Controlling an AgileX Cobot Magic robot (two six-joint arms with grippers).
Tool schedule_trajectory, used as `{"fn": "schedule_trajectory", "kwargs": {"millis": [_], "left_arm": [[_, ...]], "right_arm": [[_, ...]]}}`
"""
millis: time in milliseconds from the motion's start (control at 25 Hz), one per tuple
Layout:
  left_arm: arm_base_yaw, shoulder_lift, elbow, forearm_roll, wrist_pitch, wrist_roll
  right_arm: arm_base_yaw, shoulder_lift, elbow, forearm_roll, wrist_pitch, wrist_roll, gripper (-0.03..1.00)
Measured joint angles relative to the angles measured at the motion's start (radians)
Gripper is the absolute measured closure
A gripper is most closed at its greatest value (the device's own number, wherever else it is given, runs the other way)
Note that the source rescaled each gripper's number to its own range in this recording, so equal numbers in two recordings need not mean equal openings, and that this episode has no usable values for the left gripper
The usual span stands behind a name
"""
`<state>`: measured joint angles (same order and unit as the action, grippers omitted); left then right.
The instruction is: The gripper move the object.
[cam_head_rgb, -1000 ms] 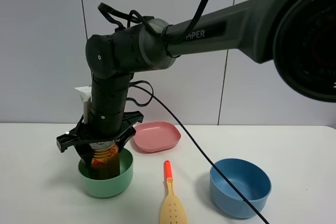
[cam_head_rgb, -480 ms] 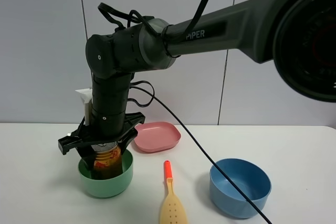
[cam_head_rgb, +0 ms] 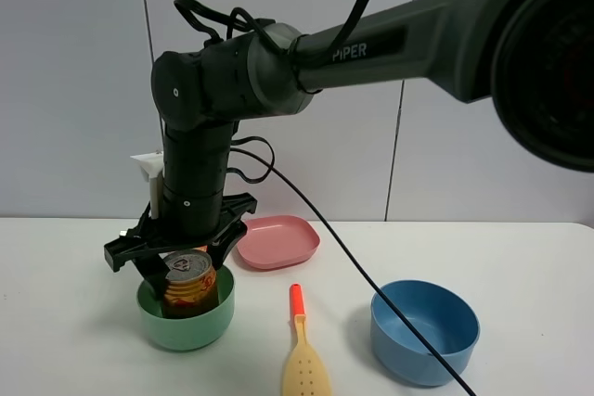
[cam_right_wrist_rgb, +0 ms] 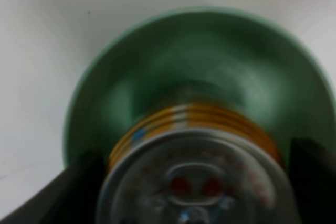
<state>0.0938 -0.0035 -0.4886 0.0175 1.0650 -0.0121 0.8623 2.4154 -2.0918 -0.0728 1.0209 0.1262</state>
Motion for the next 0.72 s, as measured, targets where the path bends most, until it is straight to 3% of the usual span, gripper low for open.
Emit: {"fn": "schedule_trajectory", "kwargs": {"millis": [80,200,720], "left_arm": [[0.0,0.0,0.0,0.0,0.0,0.0],[0.0,0.0,0.0,0.0,0.0,0.0],[0.0,0.0,0.0,0.0,0.0,0.0]], "right_arm": [[0.0,-0.011,-0.001,-0.014,0.001,-0.006,0.51],[0.0,-0.033,-0.001,-0.029,0.013,-0.006,0.47],[0.0,-0.393,-0.005,-0.046,0.159,-0.006,0.46]]}}
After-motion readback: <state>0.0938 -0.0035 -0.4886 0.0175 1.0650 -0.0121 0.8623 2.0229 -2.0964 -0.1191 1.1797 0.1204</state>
